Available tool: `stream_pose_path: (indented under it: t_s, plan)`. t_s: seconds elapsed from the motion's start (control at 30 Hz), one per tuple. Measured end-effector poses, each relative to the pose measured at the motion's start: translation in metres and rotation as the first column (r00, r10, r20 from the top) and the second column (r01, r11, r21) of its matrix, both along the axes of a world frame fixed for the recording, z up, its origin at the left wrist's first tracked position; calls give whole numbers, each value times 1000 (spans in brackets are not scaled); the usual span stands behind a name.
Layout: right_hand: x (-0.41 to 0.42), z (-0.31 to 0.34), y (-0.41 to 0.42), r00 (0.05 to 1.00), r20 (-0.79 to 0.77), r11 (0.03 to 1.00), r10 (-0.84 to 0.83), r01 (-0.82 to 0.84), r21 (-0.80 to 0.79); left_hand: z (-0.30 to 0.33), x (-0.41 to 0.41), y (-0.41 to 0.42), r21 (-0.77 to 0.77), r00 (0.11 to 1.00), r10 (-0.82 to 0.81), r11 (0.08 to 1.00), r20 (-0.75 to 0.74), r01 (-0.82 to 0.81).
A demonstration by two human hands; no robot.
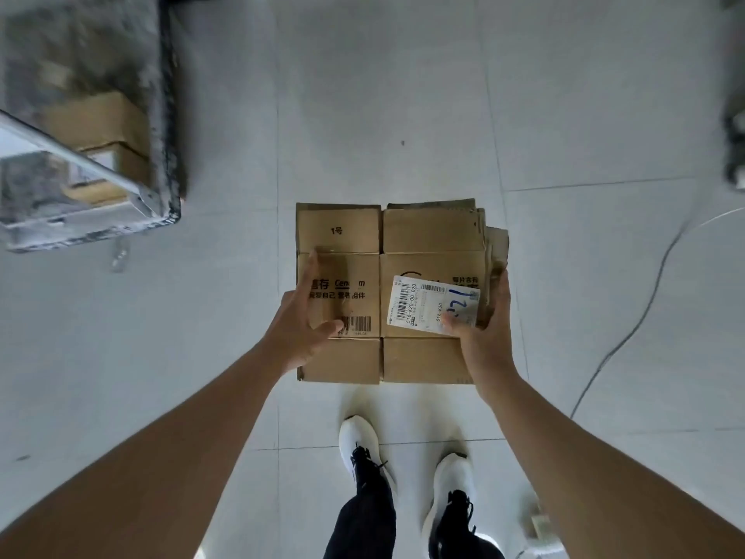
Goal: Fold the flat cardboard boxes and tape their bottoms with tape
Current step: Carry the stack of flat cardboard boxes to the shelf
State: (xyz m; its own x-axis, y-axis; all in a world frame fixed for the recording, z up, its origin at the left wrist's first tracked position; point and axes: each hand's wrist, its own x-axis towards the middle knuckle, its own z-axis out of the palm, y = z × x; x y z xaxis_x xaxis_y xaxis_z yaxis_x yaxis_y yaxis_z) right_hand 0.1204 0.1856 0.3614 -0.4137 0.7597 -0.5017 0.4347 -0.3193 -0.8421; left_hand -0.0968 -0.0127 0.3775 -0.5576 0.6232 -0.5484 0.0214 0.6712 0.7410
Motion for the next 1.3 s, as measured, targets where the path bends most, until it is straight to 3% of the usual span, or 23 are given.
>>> stream_pose_path:
  t_s: [0.33, 0.67, 1.0, 1.3]
  plan:
    - [-89, 206, 51, 989, -120, 963, 85, -51, 266, 210, -91, 58, 144, 990, -39, 988, -134, 58]
    - [-165, 348, 120, 933, -357, 956, 49, 60, 288, 364, -160, 119, 344, 989, 69, 939, -133, -20]
    - [-243, 441, 252, 887, -440, 913, 141, 55, 405, 465, -230, 247, 385, 945, 117, 923, -305, 10]
    - [-332, 504, 373, 881, -426, 864, 206, 40, 502, 521, -297, 355, 481, 925, 252, 872, -284, -90]
